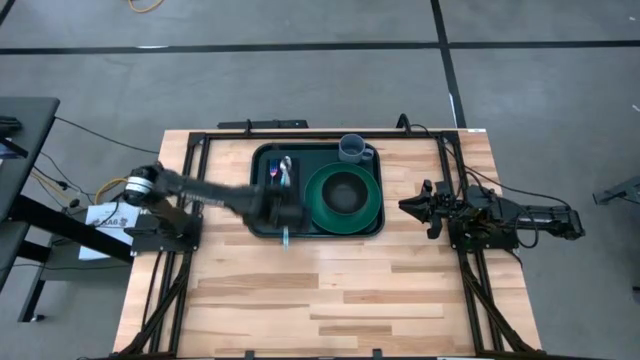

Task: Set up tray
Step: Put the blue pattern table knife beside the light blue spoon on top of the black towel on the black serving tray

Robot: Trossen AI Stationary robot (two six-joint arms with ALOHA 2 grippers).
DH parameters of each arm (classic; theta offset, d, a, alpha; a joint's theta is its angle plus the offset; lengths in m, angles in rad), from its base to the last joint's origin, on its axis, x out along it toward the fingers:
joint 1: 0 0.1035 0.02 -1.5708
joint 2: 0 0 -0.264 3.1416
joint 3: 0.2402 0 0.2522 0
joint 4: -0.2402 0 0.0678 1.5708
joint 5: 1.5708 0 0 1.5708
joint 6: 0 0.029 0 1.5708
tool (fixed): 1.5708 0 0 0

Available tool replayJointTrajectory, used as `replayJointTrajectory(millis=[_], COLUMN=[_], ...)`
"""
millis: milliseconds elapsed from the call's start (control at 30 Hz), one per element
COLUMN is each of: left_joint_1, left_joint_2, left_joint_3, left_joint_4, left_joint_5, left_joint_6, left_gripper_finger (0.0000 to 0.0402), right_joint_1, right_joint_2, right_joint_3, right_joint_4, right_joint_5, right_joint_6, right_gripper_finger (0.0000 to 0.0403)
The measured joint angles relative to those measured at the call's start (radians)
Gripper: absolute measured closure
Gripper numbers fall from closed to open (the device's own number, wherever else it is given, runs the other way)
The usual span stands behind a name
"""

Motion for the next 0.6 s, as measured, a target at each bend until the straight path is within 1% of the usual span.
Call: replayJointTrajectory(millis=[133,267,433,600], left_joint_1=[0.153,0.282,0.403,0.468], left_joint_2=[-0.003,0.001,0.008,0.066], left_joint_3=[0.000,0.000,0.000,0.000], left_joint_4=[0.002,0.025,0.108,0.168], left_joint_5=[0.046,0.087,0.143,0.215], left_joint_6=[0.198,0.352,0.473,0.535], left_gripper_finger=[0.0399,0.0399,0.0399,0.0399], right_joint_1=[0.000,0.000,0.000,0.000], right_joint_2=[0.000,0.000,0.000,0.000], right_joint_3=[0.000,0.000,0.000,0.000], right_joint_4=[0.000,0.000,0.000,0.000], right_joint_5=[0.000,0.000,0.000,0.000], right_joint_6=[0.000,0.000,0.000,0.000], right_gripper_finger=[0.0344,0.0344,0.0344,0.0344])
